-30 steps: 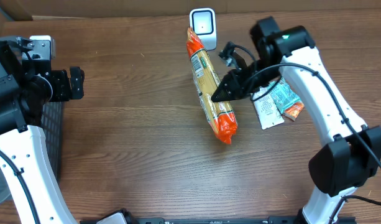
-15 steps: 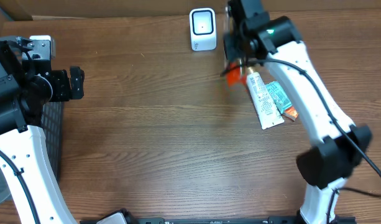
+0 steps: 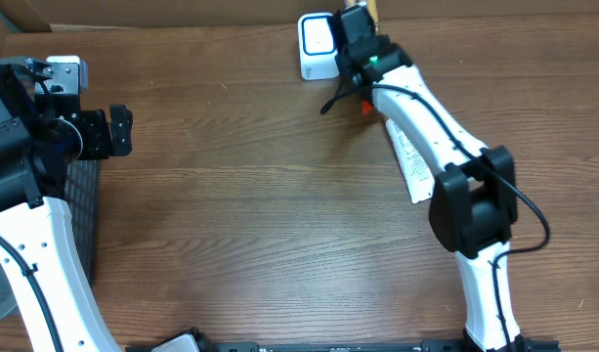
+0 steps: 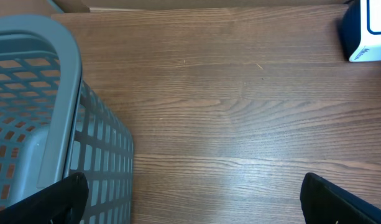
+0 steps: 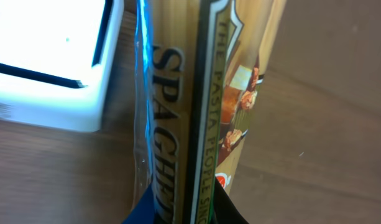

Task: Scan the item barcode
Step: 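Hold the spaghetti pack in front of the scanner window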

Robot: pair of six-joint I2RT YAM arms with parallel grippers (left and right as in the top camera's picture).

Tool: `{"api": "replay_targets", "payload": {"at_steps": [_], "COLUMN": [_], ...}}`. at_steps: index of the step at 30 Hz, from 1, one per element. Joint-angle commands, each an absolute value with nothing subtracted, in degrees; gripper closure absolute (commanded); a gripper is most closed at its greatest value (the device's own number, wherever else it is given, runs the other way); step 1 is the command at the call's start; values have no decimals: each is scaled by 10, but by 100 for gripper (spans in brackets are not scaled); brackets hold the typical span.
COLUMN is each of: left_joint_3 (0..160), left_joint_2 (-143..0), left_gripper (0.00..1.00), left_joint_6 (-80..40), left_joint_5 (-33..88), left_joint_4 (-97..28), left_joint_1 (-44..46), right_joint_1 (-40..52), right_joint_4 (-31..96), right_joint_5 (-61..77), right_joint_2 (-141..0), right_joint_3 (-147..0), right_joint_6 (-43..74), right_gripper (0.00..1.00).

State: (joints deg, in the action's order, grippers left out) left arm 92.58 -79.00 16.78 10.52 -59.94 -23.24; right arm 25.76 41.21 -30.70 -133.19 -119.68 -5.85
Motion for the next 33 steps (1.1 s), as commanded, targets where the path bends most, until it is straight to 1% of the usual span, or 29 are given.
{"api": "replay_targets", "payload": {"at_steps": [1, 4, 6, 11, 33], "left_joint_3": [934, 934, 934, 934, 934], "left_joint_2": [-791, -791, -791, -791, -791], "left_gripper": [0, 0, 0, 0, 0], "left_joint_6": [178, 178, 178, 178, 178], "left_joint_5": [110, 110, 110, 110, 110], "left_joint_4": [-598, -598, -598, -598, -598], "left_joint_1": [-232, -232, -232, -232, -232], "right_joint_1": [289, 307, 314, 319, 330], "right_joint_4": [361, 321, 304, 290, 297], "right_joint_5": [-455, -521, -531, -544, -587], "right_joint_2": [-1349, -1374, -1383, -1393, -1395], "right_joint_3": [-1219, -1219, -1219, -1219, -1219], "right_joint_6": [-171, -236, -249, -250, -250], "right_gripper": [96, 96, 96, 96, 97]}}
